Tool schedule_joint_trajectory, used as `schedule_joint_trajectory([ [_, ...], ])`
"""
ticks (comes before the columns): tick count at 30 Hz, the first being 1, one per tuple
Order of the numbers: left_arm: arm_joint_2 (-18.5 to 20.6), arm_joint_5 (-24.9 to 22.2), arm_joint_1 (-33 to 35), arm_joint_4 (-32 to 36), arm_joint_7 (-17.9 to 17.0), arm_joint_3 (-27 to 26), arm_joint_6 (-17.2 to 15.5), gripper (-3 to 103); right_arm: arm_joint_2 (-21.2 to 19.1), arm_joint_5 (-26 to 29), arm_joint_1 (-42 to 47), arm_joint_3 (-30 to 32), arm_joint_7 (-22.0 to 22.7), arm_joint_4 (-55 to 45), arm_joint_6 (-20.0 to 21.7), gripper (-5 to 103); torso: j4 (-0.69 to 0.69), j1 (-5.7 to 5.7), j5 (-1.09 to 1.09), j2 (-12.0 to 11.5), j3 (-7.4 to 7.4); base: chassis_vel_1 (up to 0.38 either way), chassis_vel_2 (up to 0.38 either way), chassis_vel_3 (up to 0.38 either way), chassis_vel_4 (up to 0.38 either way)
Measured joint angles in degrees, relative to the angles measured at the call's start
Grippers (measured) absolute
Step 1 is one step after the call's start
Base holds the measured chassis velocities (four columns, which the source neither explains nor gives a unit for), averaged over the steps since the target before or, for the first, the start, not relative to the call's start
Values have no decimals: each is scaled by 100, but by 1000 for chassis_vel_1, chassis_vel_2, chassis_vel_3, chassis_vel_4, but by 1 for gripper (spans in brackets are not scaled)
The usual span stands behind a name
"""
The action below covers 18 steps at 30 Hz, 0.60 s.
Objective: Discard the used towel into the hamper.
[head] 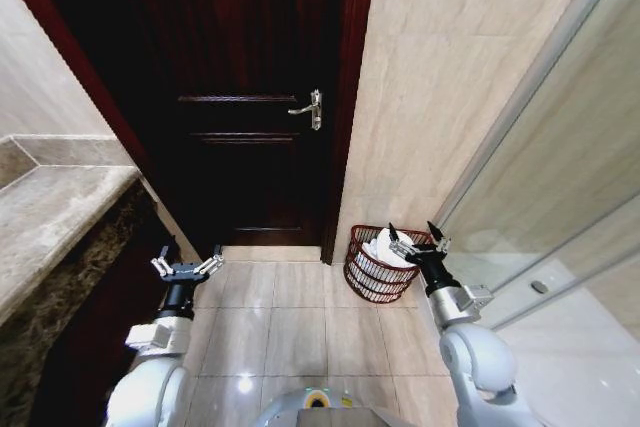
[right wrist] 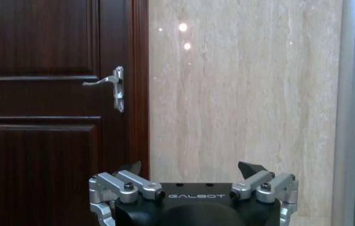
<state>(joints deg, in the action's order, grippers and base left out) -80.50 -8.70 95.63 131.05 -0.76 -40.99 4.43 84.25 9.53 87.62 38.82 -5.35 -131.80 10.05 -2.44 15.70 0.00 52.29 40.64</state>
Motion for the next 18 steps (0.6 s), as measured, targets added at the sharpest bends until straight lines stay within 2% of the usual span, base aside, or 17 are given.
schedule_joint_trajectory([
  [18,-23,-5,29,83,18,-33,18,100,-85,58,0,-2,39,-168,116,100,0,220,0,481,261,0,0,0,0],
])
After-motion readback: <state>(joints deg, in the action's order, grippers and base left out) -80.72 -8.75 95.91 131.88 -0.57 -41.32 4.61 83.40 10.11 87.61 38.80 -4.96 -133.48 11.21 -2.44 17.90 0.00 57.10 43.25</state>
